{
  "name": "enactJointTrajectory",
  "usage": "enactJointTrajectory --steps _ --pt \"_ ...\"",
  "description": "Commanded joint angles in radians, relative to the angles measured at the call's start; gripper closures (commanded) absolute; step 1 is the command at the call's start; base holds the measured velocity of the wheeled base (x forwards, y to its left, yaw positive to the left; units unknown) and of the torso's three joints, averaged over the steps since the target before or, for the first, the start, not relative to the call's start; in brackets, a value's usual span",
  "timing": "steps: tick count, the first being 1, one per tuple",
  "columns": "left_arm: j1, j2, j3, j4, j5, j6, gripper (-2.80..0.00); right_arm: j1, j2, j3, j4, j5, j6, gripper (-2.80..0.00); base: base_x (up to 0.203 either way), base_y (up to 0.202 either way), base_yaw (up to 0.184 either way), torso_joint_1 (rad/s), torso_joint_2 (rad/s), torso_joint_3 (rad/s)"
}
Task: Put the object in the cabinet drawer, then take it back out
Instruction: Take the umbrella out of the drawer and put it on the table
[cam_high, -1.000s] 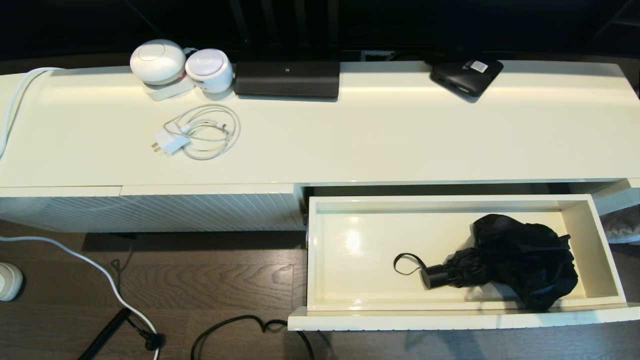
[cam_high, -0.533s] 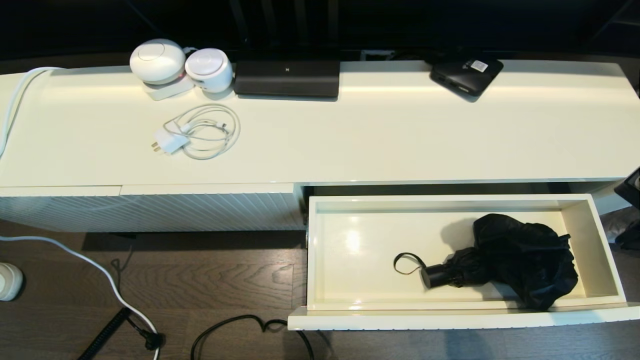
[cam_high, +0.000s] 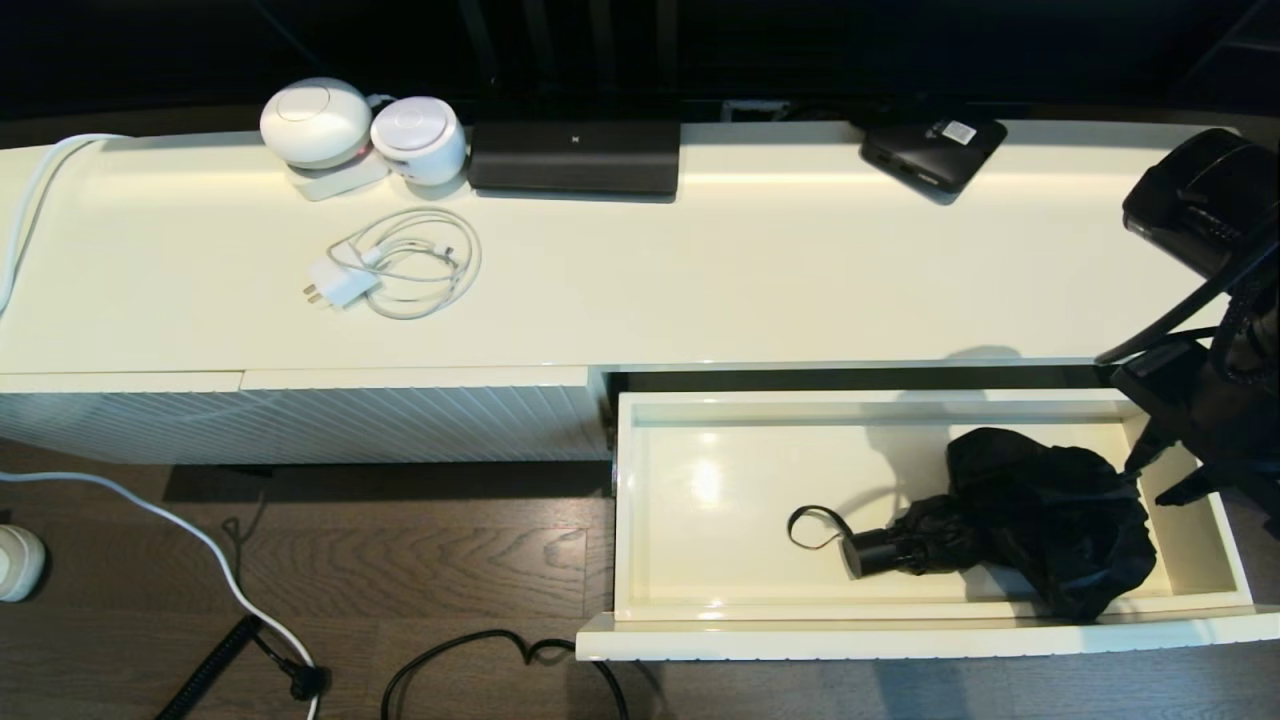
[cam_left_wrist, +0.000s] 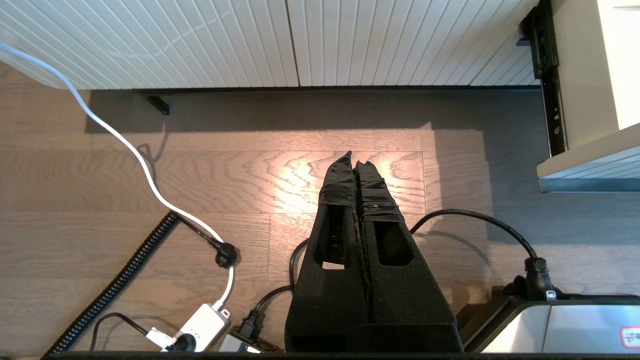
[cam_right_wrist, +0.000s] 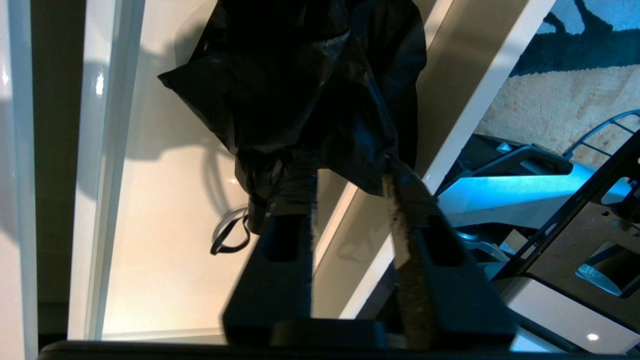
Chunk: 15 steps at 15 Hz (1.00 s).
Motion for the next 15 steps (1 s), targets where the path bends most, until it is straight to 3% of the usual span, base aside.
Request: enactJointTrajectory --steps 1,4,6,10,15 --pt "-0.001 0.0 -0.001 0.0 0.0 0.0 0.0 -0.007 0.029 0.0 0.008 0.0 0.009 -2.8 0.0 0.0 0.0 0.0 0.0 0.0" --pt "-0.001 0.0 -0.001 0.0 0.0 0.0 0.0 -0.07 0.056 0.038 0.0 0.064 0.006 -2.8 0.0 0.0 0.0 0.0 0.0 0.0" --pt "0.001 0.0 -0.001 0.0 0.0 0.0 0.0 -0.114 0.069 0.059 -0.003 0.169 0.004 -2.8 0.0 0.0 0.0 0.0 0.0 0.0" --pt "0.001 0.0 -0.001 0.0 0.0 0.0 0.0 -0.166 0.117 0.082 -0.063 0.196 0.0 -2.8 0.0 0.0 0.0 0.0 0.0 0.0" --pt "0.0 0.0 -0.001 0.0 0.0 0.0 0.0 -0.252 0.186 0.079 -0.182 0.202 -0.068 -2.8 0.0 0.0 0.0 0.0 0.0 0.0"
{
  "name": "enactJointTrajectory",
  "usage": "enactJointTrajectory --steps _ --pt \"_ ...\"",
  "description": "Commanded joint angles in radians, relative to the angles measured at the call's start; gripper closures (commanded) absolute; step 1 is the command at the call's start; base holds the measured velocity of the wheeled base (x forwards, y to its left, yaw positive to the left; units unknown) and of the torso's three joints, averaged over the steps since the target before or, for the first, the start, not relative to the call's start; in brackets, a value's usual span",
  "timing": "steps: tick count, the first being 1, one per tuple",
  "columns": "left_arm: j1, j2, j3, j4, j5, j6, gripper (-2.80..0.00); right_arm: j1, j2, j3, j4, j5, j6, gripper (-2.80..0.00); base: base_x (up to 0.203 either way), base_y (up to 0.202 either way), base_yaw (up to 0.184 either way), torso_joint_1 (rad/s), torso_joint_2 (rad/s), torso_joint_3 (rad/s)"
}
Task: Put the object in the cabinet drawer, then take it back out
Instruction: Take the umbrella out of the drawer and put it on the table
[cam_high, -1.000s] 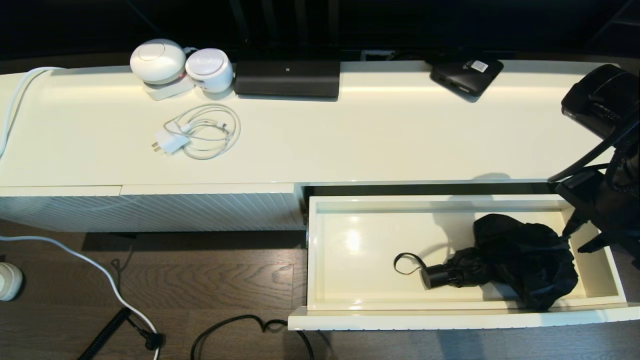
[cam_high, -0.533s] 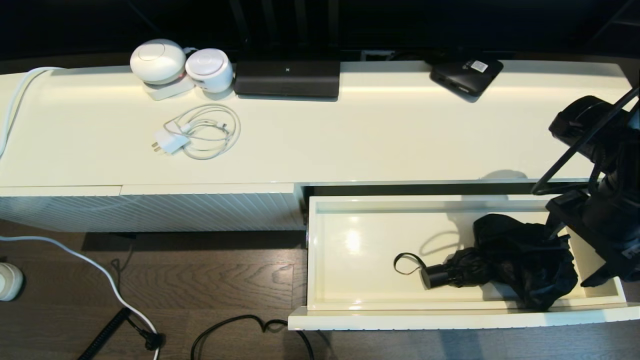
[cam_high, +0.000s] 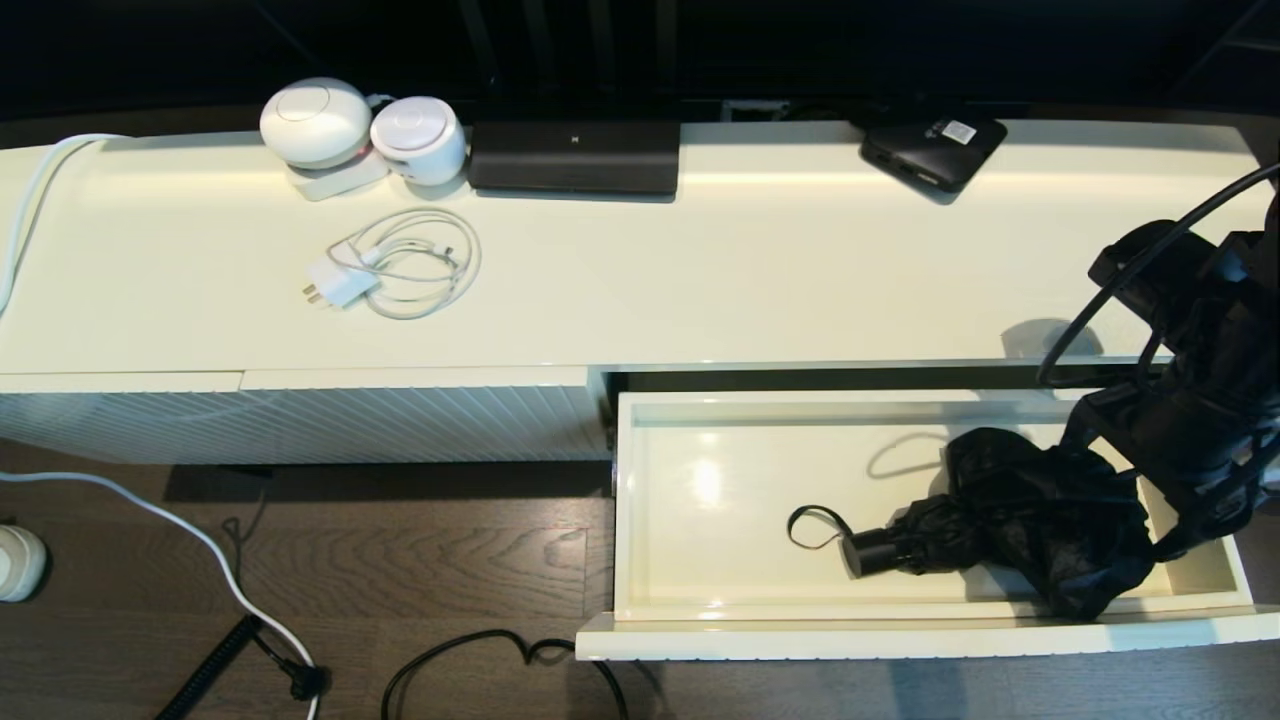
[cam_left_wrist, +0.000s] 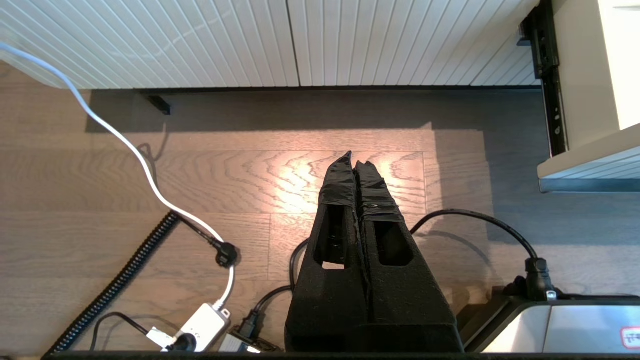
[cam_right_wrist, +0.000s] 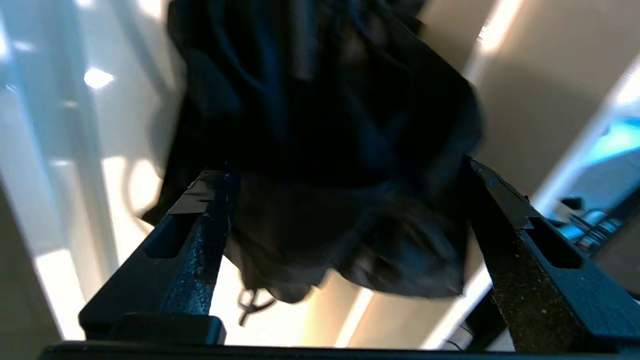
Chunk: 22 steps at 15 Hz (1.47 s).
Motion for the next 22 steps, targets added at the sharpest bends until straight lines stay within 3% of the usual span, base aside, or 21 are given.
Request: enactJointTrajectory --steps 1,8,13,22 --pt "0.0 0.0 0.0 -0.001 0.0 0.0 0.0 -0.016 0.031 0.008 -0.024 0.0 0.004 -2.8 0.0 0.0 0.0 0.0 0.0 0.0" --pt "0.0 0.0 0.001 -0.001 0.0 0.0 0.0 -0.018 0.06 0.009 -0.067 0.054 0.011 -2.8 0.0 0.0 0.0 0.0 0.0 0.0" --pt "0.0 0.0 0.0 -0.001 0.0 0.0 0.0 -0.064 0.12 0.032 -0.118 0.122 0.011 -2.8 0.0 0.0 0.0 0.0 0.0 0.0" --pt "0.0 0.0 0.0 -0.001 0.0 0.0 0.0 -0.104 0.145 0.054 -0.167 0.129 0.005 -2.8 0.0 0.0 0.0 0.0 0.0 0.0"
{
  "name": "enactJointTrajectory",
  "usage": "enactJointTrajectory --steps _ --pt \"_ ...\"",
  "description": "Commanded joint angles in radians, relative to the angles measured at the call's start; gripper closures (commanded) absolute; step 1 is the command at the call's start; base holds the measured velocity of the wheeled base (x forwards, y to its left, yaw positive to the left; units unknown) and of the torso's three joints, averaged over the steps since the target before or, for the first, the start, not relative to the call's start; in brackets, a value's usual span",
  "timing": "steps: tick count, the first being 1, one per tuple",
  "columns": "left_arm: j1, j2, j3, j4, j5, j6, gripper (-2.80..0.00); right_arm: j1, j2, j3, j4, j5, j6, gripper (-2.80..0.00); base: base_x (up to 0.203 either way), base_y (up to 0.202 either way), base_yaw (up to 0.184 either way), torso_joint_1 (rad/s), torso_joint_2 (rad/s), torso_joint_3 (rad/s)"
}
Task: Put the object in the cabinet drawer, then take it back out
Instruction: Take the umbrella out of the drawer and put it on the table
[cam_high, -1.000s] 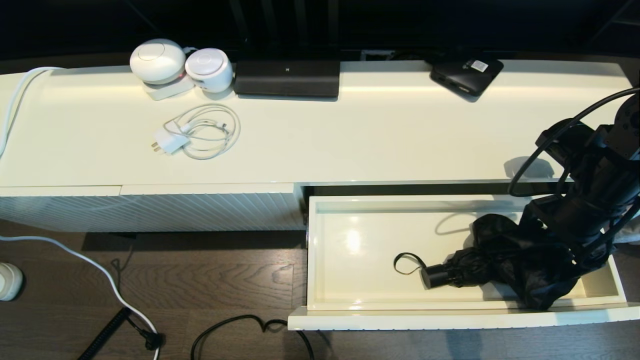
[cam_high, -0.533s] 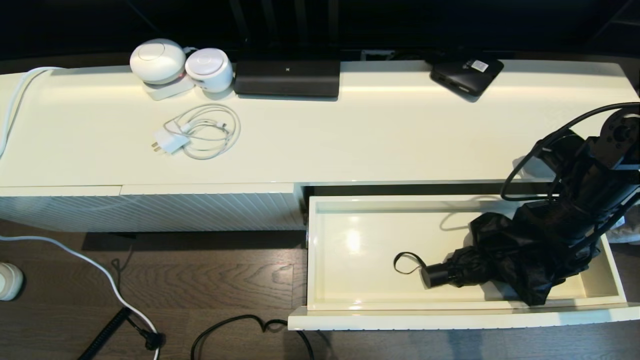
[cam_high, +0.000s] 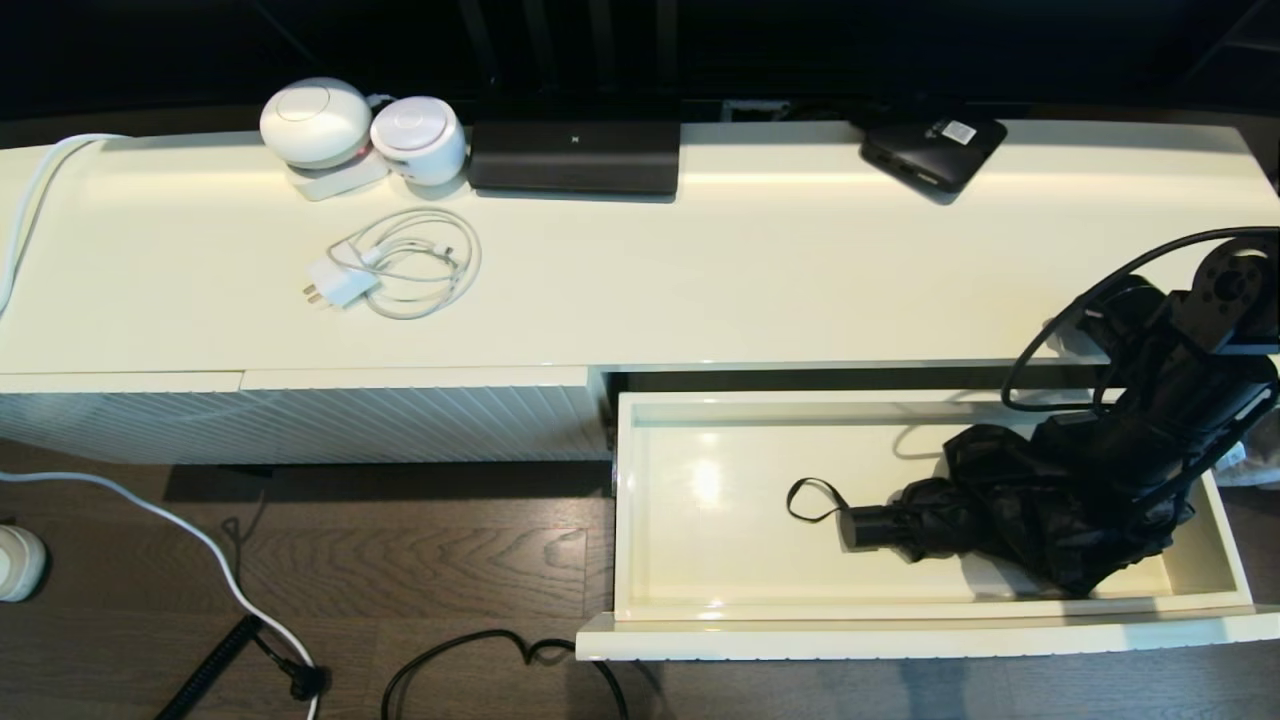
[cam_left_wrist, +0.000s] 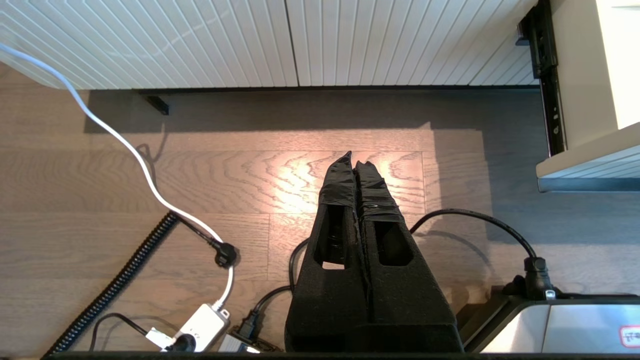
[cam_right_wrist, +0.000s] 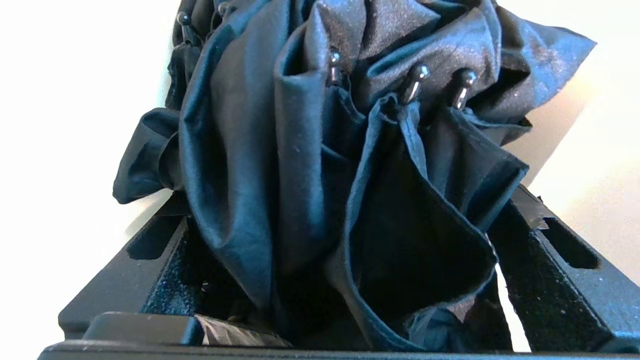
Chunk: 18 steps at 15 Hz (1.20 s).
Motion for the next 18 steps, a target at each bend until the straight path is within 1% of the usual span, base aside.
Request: enactJointTrajectory --steps 1,3,4,9,12,15,18 --pt "0.002 0.0 0.0 0.0 0.0 0.0 0.0 0.0 0.006 0.001 0.004 0.006 0.007 -2.8 0.0 0.0 0.0 0.0 0.0 0.0" --pt "0.001 0.0 0.0 0.0 0.0 0.0 0.0 0.0 0.011 0.001 0.004 0.012 0.006 -2.8 0.0 0.0 0.0 0.0 0.0 0.0" --pt "0.002 0.0 0.0 0.0 0.0 0.0 0.0 0.0 0.011 0.001 0.004 0.012 0.006 0.0 0.0 0.0 0.0 0.0 0.0 0.0" --pt "0.002 0.0 0.0 0.0 0.0 0.0 0.0 0.001 0.009 0.001 0.004 0.018 0.009 0.0 0.0 0.0 0.0 0.0 0.0 0.0" --pt "0.001 0.0 0.0 0.0 0.0 0.0 0.0 0.001 0.009 0.022 0.003 0.058 0.007 0.0 0.0 0.0 0.0 0.0 0.0 0.0" --pt "0.001 0.0 0.0 0.0 0.0 0.0 0.0 0.002 -0.005 0.025 0.008 0.08 0.009 0.0 0.0 0.0 0.0 0.0 0.0 0.0" --pt "0.001 0.0 0.0 0.0 0.0 0.0 0.0 0.005 -0.057 0.04 0.01 0.109 0.008 0.0 0.0 0.0 0.0 0.0 0.0 0.0"
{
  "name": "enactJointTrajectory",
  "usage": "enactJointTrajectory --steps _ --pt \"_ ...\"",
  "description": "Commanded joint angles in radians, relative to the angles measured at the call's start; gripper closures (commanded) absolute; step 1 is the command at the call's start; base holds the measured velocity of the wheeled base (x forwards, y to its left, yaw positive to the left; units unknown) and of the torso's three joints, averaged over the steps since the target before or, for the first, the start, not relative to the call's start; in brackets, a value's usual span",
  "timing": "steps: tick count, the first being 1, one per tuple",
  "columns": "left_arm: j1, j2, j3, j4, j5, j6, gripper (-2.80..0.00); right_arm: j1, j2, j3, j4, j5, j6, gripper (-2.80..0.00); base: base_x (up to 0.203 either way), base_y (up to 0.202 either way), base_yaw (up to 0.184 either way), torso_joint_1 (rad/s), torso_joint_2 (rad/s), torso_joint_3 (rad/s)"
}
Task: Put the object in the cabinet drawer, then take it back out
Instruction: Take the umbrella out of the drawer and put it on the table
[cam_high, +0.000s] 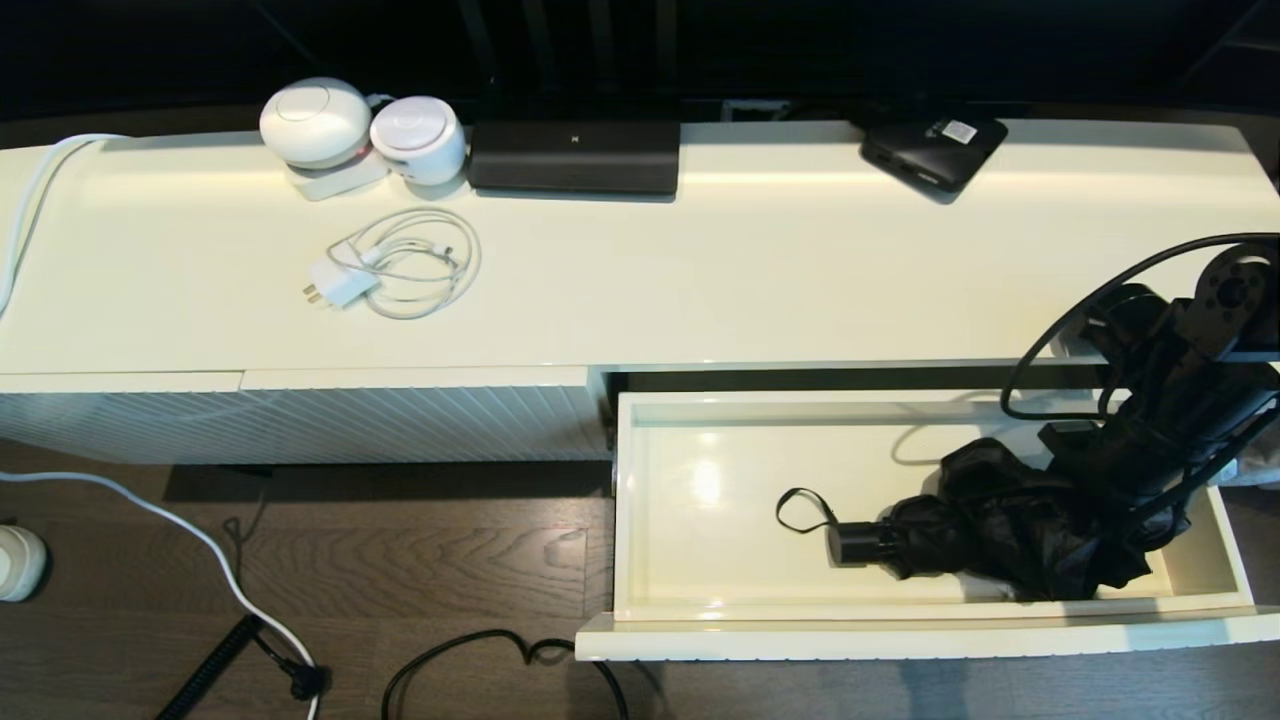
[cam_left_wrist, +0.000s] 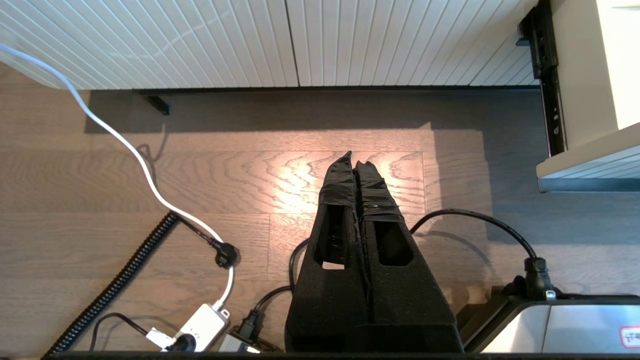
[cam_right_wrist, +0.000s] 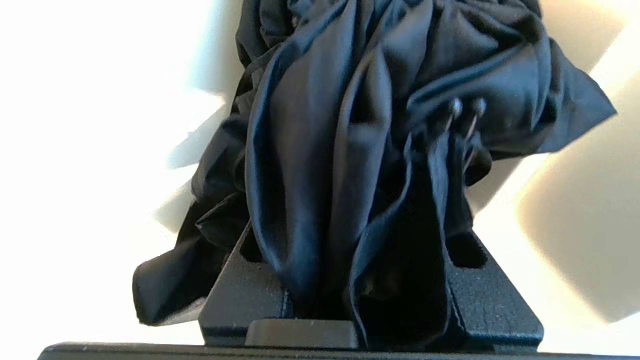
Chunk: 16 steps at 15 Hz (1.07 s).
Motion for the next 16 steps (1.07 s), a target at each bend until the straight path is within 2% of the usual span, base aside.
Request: enactJointTrajectory --steps 1,5,14,16 --pt "0.0 0.0 0.0 0.0 0.0 0.0 0.0 0.001 -0.086 0.007 0.006 0.011 0.007 0.0 0.0 0.0 0.0 0.0 0.0 0.0" --pt "0.001 0.0 0.0 0.0 0.0 0.0 0.0 0.012 -0.187 0.018 0.015 0.02 0.008 0.0 0.0 0.0 0.0 0.0 0.0 0.0" --pt "0.001 0.0 0.0 0.0 0.0 0.0 0.0 0.155 -0.295 0.029 0.134 0.01 0.01 0.0 0.0 0.0 0.0 0.0 0.0 0.0" --pt "0.001 0.0 0.002 0.0 0.0 0.0 0.0 0.16 -0.328 0.026 0.158 0.017 0.007 0.0 0.0 0.0 0.0 0.0 0.0 0.0"
